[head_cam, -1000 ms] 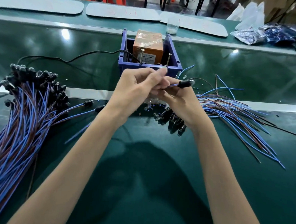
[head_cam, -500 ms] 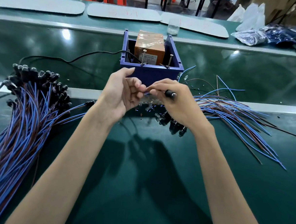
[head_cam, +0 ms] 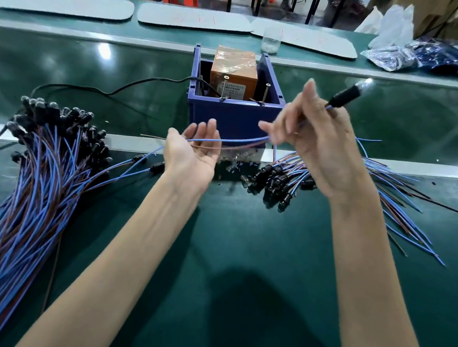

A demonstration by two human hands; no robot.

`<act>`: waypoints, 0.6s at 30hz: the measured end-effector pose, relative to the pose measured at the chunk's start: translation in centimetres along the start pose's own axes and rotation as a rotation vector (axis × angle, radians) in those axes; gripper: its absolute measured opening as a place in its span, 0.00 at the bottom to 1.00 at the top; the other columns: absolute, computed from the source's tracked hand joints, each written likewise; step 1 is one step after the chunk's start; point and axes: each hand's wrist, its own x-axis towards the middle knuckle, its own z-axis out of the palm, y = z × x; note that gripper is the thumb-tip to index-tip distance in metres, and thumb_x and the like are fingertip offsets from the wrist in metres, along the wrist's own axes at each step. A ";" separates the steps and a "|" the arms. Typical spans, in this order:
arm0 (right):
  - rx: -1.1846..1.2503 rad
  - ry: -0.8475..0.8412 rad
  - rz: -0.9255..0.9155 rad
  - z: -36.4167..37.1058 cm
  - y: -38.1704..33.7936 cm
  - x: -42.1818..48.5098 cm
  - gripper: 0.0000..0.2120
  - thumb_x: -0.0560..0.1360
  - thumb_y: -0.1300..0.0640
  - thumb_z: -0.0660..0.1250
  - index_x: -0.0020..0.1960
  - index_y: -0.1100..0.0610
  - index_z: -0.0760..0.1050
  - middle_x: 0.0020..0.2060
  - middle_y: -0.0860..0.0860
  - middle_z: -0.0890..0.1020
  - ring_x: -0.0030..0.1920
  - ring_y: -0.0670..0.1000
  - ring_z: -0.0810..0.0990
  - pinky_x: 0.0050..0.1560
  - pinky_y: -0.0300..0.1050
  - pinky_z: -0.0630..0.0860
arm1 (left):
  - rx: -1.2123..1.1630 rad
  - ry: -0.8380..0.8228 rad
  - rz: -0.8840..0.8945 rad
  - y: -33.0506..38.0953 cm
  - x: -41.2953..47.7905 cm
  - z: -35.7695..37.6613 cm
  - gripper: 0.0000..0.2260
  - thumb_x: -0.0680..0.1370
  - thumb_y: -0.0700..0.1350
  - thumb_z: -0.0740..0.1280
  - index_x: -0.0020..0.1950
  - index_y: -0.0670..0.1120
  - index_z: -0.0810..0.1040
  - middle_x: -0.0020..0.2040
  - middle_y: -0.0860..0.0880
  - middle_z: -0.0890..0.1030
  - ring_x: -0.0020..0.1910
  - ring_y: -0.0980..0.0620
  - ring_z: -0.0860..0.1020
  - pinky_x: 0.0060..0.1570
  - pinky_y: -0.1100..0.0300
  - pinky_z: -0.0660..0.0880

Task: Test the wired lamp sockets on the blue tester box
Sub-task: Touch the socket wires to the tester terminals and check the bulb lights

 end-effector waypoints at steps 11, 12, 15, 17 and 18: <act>-0.198 0.328 0.228 0.0 1.5 0.7 0.16 0.80 0.54 0.63 0.39 0.61 0.81 0.24 0.49 0.58 0.24 0.46 0.52 0.23 0.37 0.52 | 1.107 -0.368 -0.073 -1.9 -2.1 1.0 0.23 0.81 0.63 0.49 0.36 0.48 0.65 0.23 0.54 0.60 0.18 0.59 0.55 0.22 0.67 0.50; -0.236 0.335 0.251 0.2 1.8 0.7 0.14 0.79 0.53 0.65 0.40 0.60 0.82 0.22 0.47 0.58 0.24 0.46 0.52 0.24 0.38 0.51 | 1.132 -0.394 -0.039 -2.1 -2.2 0.9 0.23 0.81 0.62 0.48 0.36 0.48 0.64 0.23 0.54 0.60 0.19 0.59 0.55 0.21 0.67 0.51; -0.251 0.328 0.286 0.2 2.3 0.7 0.09 0.76 0.53 0.69 0.44 0.58 0.84 0.19 0.42 0.61 0.22 0.44 0.54 0.23 0.34 0.54 | 1.193 -0.471 0.110 -2.1 -2.3 0.5 0.20 0.84 0.56 0.50 0.34 0.49 0.62 0.23 0.56 0.61 0.21 0.58 0.56 0.20 0.67 0.53; -0.211 0.311 0.285 0.1 2.4 0.8 0.07 0.75 0.55 0.71 0.46 0.59 0.84 0.21 0.41 0.66 0.22 0.42 0.58 0.22 0.31 0.56 | 1.222 -0.503 0.196 -2.0 -2.2 0.4 0.19 0.84 0.51 0.52 0.34 0.49 0.62 0.23 0.57 0.61 0.21 0.59 0.57 0.21 0.67 0.55; -0.191 0.307 0.284 0.1 2.4 0.9 0.06 0.74 0.56 0.71 0.45 0.58 0.84 0.25 0.45 0.69 0.23 0.42 0.59 0.22 0.31 0.56 | 1.232 -0.512 0.222 -2.1 -2.2 0.4 0.18 0.84 0.50 0.52 0.34 0.48 0.63 0.23 0.58 0.62 0.21 0.59 0.58 0.22 0.67 0.56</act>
